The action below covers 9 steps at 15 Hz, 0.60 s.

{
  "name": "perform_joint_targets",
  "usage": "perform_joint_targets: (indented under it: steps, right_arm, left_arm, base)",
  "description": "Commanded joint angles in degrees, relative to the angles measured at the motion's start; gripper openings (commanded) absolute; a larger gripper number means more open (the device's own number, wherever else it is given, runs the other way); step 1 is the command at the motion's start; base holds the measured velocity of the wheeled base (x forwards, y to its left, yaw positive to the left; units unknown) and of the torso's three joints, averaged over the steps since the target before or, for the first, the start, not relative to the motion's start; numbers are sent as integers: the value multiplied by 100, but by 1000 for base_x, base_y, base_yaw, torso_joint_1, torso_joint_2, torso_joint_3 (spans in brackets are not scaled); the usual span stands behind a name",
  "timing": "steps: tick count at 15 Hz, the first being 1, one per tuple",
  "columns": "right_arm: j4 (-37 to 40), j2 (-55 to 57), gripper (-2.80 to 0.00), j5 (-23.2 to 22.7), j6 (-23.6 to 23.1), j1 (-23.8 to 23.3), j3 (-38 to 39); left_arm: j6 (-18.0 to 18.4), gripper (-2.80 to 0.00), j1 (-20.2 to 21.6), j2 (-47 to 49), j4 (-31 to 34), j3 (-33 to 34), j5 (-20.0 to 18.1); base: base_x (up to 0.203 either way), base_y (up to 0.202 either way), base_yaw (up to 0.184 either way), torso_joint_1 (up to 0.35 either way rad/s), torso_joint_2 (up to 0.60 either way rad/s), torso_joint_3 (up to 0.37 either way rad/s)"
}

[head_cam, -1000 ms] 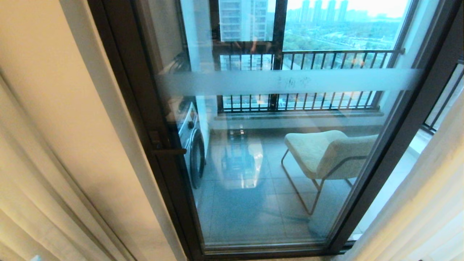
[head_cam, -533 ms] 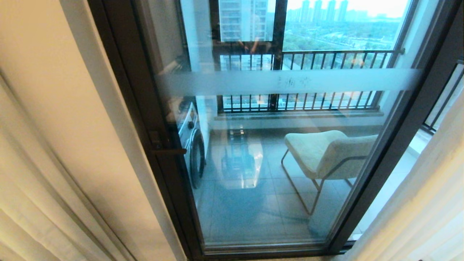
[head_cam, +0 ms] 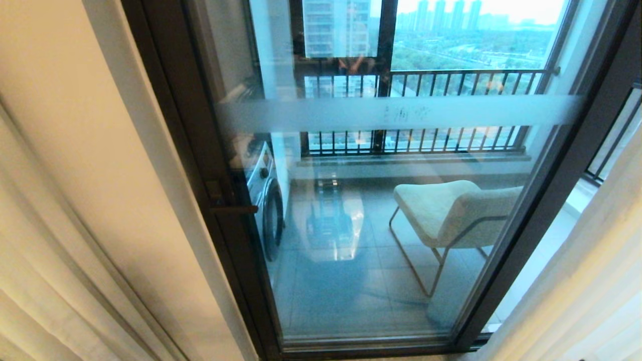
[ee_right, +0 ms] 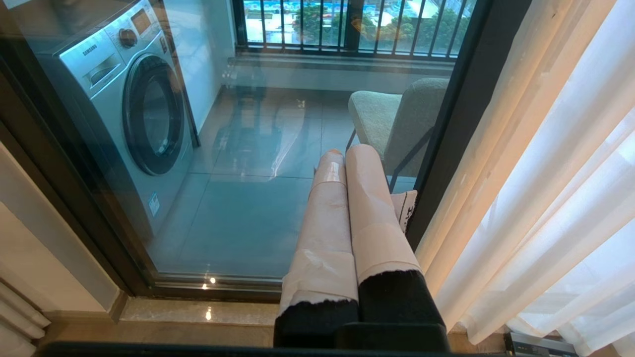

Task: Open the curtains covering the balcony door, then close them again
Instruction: Pull the inner curtains open on both sides

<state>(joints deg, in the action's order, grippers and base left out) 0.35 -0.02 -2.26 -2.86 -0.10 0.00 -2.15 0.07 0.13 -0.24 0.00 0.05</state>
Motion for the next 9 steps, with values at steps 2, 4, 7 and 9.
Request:
perform_joint_targets:
  steps: [2,4,7,9]
  right_arm:
    - [0,2,-280,-3,-4,1,0]
    - [0,2,-280,-3,-4,1,0]
    - [0,2,-280,-3,-4,1,0]
    - [0,2,-280,-3,-4,1,0]
  left_arm:
    - [-5,-280,1,-13,-2,0,3]
    - [-14,-280,1,-13,-11,0,3]
    - [-23,-280,1,-13,-11,0,3]
    - [-23,-280,1,-13,-11,0,3]
  base:
    - [0,0,0,0,0,0]
    - [0,0,0,0,0,0]
    - [0,0,0,0,0,0]
    - [0,0,0,0,0,0]
